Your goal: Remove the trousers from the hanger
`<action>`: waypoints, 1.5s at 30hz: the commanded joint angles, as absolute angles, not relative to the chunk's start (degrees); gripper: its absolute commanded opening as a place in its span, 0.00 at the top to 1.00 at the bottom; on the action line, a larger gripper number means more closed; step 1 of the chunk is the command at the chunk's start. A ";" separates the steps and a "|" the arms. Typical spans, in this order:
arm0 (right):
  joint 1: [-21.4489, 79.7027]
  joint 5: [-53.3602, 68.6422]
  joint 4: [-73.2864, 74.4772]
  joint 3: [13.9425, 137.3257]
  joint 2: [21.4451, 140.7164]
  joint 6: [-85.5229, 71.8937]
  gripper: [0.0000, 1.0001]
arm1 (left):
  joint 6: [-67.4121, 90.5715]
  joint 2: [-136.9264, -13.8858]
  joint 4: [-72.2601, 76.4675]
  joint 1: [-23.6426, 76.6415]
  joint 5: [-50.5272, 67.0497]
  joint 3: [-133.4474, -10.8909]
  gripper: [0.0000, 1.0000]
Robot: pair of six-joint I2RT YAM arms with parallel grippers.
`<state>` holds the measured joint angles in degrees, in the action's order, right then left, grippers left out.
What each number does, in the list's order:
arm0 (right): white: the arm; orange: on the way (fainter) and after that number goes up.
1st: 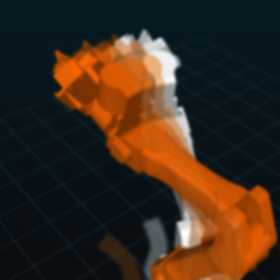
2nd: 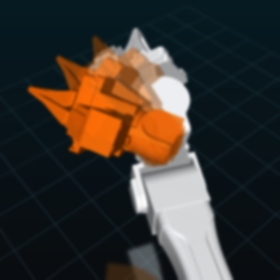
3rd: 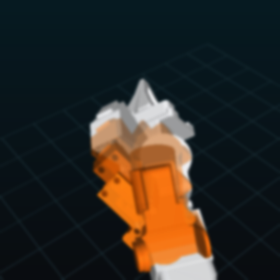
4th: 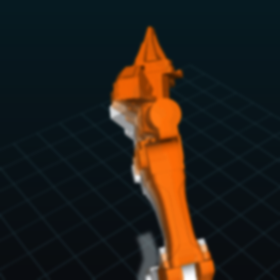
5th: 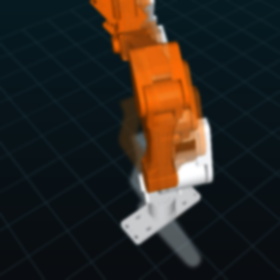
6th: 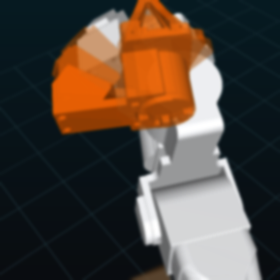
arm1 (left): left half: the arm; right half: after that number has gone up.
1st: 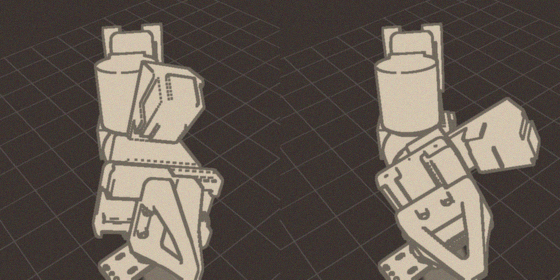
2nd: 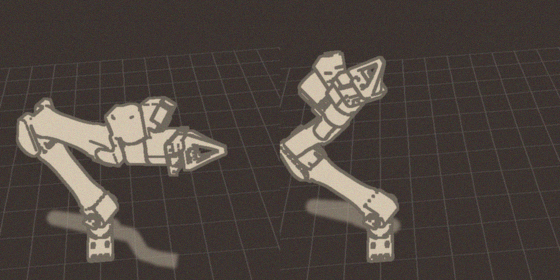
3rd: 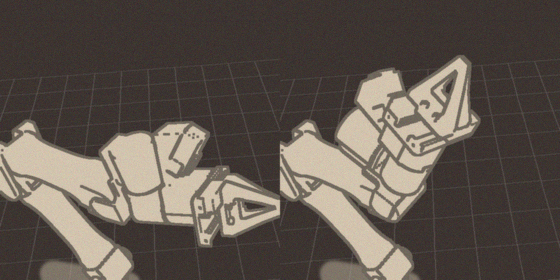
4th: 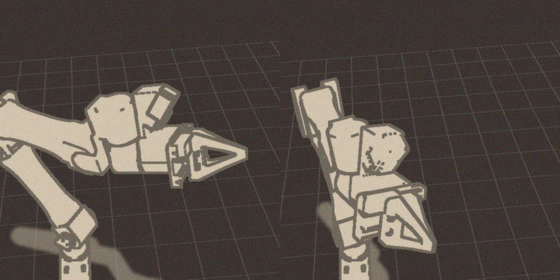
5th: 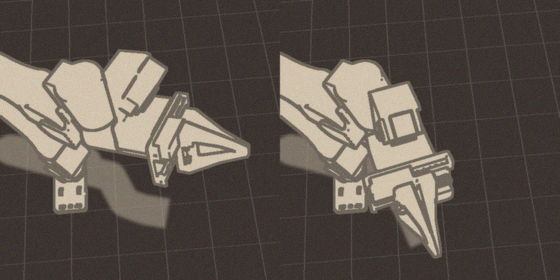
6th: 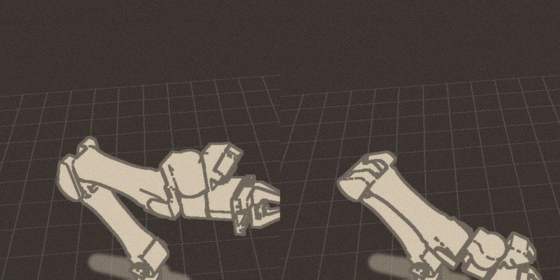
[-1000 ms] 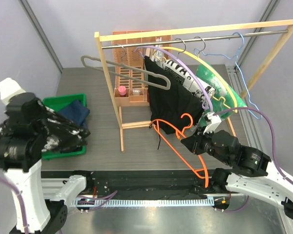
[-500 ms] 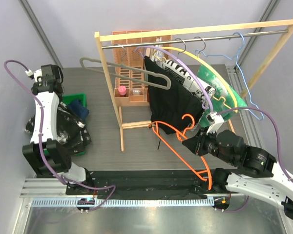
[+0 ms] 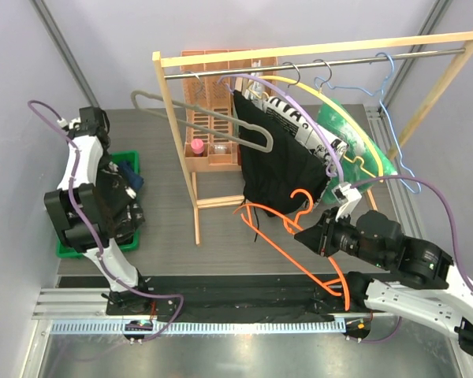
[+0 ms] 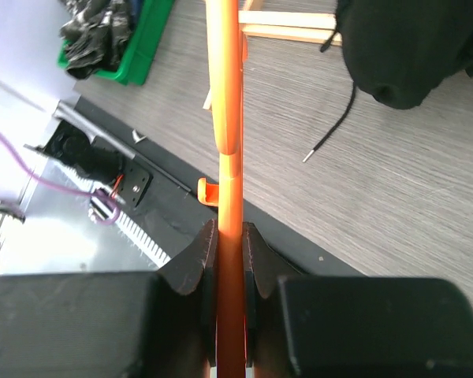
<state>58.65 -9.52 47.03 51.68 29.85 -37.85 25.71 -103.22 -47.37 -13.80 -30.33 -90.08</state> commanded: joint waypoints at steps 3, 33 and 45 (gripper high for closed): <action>58.54 -3.61 50.44 56.95 27.43 -30.50 0.99 | 28.56 -96.16 -47.20 -15.29 -24.89 -87.89 0.45; 58.53 -14.50 51.24 79.18 43.76 -19.34 0.99 | 46.93 -34.64 -35.95 9.49 16.60 -54.15 0.17; 58.54 -24.87 47.03 92.09 61.07 -9.76 0.99 | 51.51 -27.95 -30.14 9.49 34.71 -43.50 0.16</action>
<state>58.65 -19.81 52.25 87.00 56.18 -14.50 51.90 -30.33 -33.41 9.37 27.55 -42.35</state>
